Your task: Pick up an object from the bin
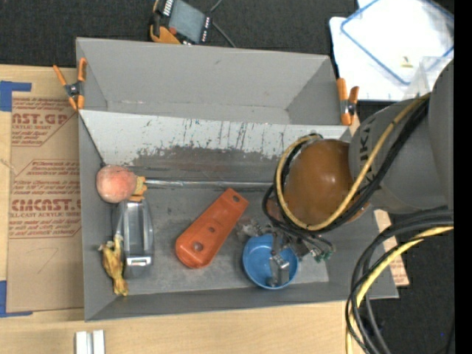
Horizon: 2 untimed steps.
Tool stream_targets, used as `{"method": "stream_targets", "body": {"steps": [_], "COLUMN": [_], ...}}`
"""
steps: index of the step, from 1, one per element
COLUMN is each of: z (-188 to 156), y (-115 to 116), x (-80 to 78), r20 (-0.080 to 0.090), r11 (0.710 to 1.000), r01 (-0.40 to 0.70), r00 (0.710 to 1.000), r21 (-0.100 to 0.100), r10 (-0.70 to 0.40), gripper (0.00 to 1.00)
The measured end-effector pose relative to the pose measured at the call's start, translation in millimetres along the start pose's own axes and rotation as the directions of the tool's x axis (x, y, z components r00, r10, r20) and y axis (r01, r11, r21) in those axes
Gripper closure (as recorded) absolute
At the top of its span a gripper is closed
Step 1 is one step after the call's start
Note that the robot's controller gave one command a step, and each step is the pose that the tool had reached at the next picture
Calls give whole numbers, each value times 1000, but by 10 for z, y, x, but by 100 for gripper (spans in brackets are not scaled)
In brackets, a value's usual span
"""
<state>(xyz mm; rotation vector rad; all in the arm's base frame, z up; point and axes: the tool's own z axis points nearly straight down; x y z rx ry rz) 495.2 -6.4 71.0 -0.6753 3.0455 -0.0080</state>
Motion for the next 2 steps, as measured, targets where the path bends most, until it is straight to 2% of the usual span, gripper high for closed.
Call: {"method": "stream_targets", "body": {"steps": [1,2], "z": [-63,-63], "y": [-206,-206], "x": [58,57], "r20": [-18,-18], "r11": [934,934], "r01": [-356,-356], "r00": [934,934], "r21": [-1,-1], "r10": [356,356], "gripper": [100,100]}}
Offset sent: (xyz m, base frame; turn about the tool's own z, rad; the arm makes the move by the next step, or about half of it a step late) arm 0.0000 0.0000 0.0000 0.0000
